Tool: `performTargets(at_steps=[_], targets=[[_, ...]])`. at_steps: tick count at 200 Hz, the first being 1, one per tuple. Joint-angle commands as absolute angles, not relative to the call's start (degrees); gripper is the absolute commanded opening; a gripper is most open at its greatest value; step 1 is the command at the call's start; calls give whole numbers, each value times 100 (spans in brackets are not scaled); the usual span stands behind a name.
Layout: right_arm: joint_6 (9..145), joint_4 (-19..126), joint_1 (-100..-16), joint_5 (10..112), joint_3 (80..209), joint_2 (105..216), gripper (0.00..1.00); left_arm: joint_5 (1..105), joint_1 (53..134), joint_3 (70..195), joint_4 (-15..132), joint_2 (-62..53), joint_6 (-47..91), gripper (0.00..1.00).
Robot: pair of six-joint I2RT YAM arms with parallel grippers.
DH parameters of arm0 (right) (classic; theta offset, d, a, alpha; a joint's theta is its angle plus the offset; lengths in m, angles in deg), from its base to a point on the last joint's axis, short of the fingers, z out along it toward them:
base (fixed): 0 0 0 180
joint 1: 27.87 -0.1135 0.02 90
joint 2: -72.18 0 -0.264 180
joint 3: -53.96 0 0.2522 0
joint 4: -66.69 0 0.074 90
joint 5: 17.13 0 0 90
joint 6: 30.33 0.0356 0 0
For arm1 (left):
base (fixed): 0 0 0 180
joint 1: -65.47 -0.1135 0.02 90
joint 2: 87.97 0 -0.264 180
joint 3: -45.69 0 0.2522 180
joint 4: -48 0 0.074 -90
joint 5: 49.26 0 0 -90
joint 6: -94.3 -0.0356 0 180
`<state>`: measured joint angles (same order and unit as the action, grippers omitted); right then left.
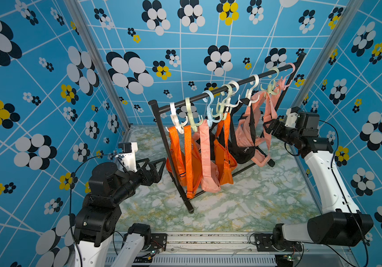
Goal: Take the bag off the hook
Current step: Adjust the clothesline at the center of the board.
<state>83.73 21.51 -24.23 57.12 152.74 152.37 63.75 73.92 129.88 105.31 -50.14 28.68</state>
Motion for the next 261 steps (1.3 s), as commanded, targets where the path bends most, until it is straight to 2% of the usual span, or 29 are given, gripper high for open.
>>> performTargets(at_steps=[1,15,60,95,132,145,148,155,171,198,243,261], targets=[[8541,2011,-2383,5379,15419,15157,87,6714,7561,12880,10427,-4853,2908,82],[8446,1959,-2373,5484,15372,15096,87,6585,7717,12893,10384,-4688,2824,78],[8198,1710,-2264,5764,15398,15023,82,5472,8485,12872,9961,-4138,2481,77],[8155,1640,-2056,5886,15510,15023,79,4730,8530,12897,9718,-3859,2356,57],[8337,2093,-1704,5421,15512,14929,79,4359,8513,13120,9586,-3458,2196,47],[8424,2298,-1646,5337,15503,14909,82,4127,8440,13227,9595,-3339,2094,44],[8434,2334,-1637,5328,15504,14916,82,4085,8412,13256,9597,-3310,2072,39],[8467,2420,-1614,5302,15544,14946,83,4057,8307,13319,9588,-3240,2037,33],[8491,2548,-1598,5229,15727,15101,83,4226,7926,13532,9608,-3042,1985,29],[8626,2947,-1592,4877,16112,15426,82,4682,7318,14028,9729,-2592,1807,27],[8810,3529,-1605,4444,16482,16112,78,4646,6936,14545,9721,-1885,1634,25],[8586,3255,-1708,4406,16936,16526,74,4785,6824,14675,9676,-1630,1673,25]])
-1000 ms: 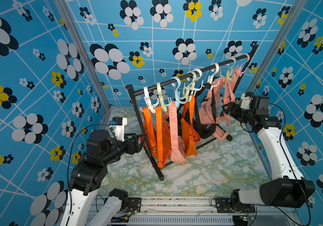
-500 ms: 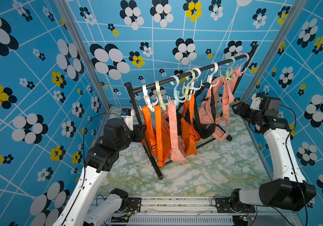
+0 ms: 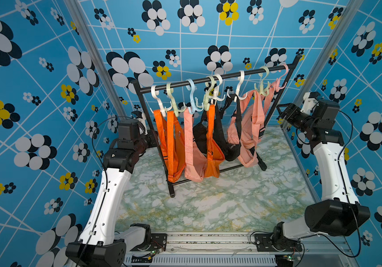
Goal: Take the bag off the hook
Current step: Adjust the clothesline at the center of the board.
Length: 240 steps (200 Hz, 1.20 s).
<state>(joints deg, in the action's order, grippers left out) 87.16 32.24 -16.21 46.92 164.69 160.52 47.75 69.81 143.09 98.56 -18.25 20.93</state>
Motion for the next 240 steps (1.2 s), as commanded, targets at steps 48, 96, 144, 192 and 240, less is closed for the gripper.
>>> performTargets(at_steps=[48,96,144,192,240], targets=[[7948,2588,-2046,5058,17788,17333,69,5154,6567,14900,9323,-1171,1939,24],[7880,3022,-2206,5240,17759,17653,58,5505,6503,15373,9294,-478,1977,23],[7932,3496,-2210,5603,17355,17500,46,5808,6503,16075,9060,427,2099,22],[7761,3199,-2188,6223,17576,17420,38,6259,6547,17215,8957,1444,2420,21],[7929,3254,-2094,6463,17776,17438,37,6377,6735,18175,8980,2243,2505,21]])
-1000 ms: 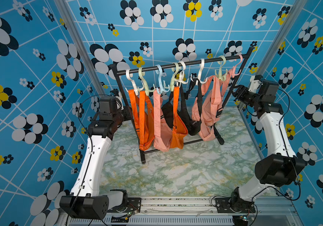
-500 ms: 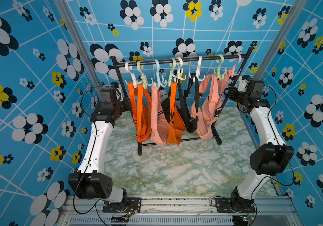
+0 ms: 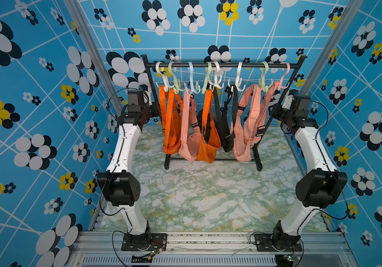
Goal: Take the bag off the hook
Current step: Adjust the clothesline at the center of the board, then pick up the bag from the hook.
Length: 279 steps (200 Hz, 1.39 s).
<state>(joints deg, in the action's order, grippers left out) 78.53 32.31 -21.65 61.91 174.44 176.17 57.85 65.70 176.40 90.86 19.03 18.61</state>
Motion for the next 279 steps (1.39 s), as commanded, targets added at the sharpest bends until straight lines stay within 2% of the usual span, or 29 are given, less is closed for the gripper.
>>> performTargets(at_steps=[1,57,78,98,114,117,140,156,159,161,194,225,241,255,266,279], targets=[[7932,3250,-2098,6457,17785,17443,37,6373,6738,18199,8984,2264,2505,21],[7921,2664,-2097,6271,19125,18161,36,6154,6987,18593,9058,2505,2465,21],[7899,2373,-2093,6148,19731,18543,30,6096,7000,18436,9077,2370,2444,21],[7946,2219,-2093,6044,20035,18752,30,6026,7004,18182,9052,2162,2409,26],[7988,2256,-2092,6020,19934,18710,36,5999,7002,17979,9037,1972,2378,40],[7989,2268,-2100,6019,19893,18690,38,5998,7004,17938,9039,1923,2367,42],[7966,2255,-2087,6017,19590,18465,56,5941,7004,17630,9074,1583,2341,72],[7945,2150,-2093,6109,19316,18231,65,5828,7014,17405,9158,1309,2346,87],[7942,2131,-2088,6141,19253,18196,67,5810,7013,17349,9169,1250,2342,98],[7940,2129,-2090,6161,19204,18141,68,5789,7013,17317,9177,1214,2339,100],[7950,2151,-2093,6347,18126,17355,83,5496,7014,16536,9194,443,2223,99],[7986,2260,-2088,6516,17013,16542,84,5227,7013,15847,9242,-209,2142,99],[8030,2330,-2093,6615,16390,16103,83,5370,7022,15526,9226,-450,2144,94],[8125,2357,-2092,6663,15814,15697,80,5535,7060,15332,9213,-574,2099,82],[8243,2404,-2091,6573,15312,15342,74,5569,7103,15280,9241,-576,2026,73],[8385,2518,-2101,6188,14821,14985,60,5510,7136,15289,9262,-491,1977,65]])
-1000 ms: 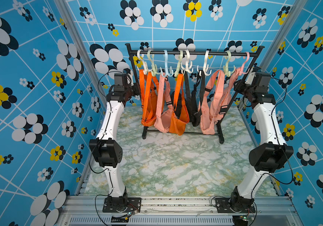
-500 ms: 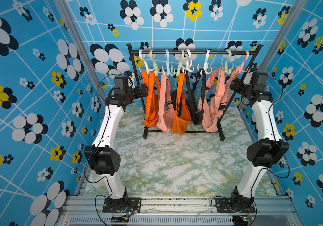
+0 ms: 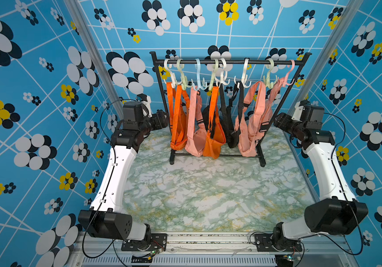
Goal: Take the bag off the hook
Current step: Pick up the bag from the hook.
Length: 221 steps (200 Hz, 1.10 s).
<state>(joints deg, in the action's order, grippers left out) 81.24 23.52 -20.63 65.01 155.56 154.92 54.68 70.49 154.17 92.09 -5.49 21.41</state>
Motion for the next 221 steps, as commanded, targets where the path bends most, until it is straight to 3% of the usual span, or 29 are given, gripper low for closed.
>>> performTargets(at_steps=[1,25,47,66,82,101,130,141,165,196,209,221], targets=[[8394,2526,-2101,6153,14791,14965,58,5509,7136,15288,9262,-478,1982,65],[8377,2409,-2245,5593,14384,14572,26,5624,7193,15439,9232,-146,2033,65],[8058,2163,-2572,5467,14345,14352,24,5611,7311,15527,9124,174,2005,92],[7880,2131,-2902,5450,14352,14179,29,5502,7373,15667,9069,494,1988,95],[7850,2271,-3219,5389,14349,14105,30,5446,7385,15828,9051,774,2015,89],[7882,2472,-3779,5389,14363,14145,20,5714,7411,15988,9010,1018,2242,70],[7797,2480,-4609,5531,14565,14561,23,6020,7732,16047,8860,1053,2384,45],[7799,2525,-4840,5547,14648,14771,25,6078,7916,16065,8835,1039,2409,44],[7952,2716,-5166,5431,14830,15189,28,6435,8326,16213,8833,1082,2572,31],[8100,2974,-5524,5459,15021,15609,38,6814,8759,16262,8601,1130,2833,30],[8164,3099,-5694,5456,15104,15744,45,6993,8846,16343,8576,1211,2969,31],[8135,3252,-5892,5494,15153,15841,57,7058,8871,16373,8580,1245,2975,31]])
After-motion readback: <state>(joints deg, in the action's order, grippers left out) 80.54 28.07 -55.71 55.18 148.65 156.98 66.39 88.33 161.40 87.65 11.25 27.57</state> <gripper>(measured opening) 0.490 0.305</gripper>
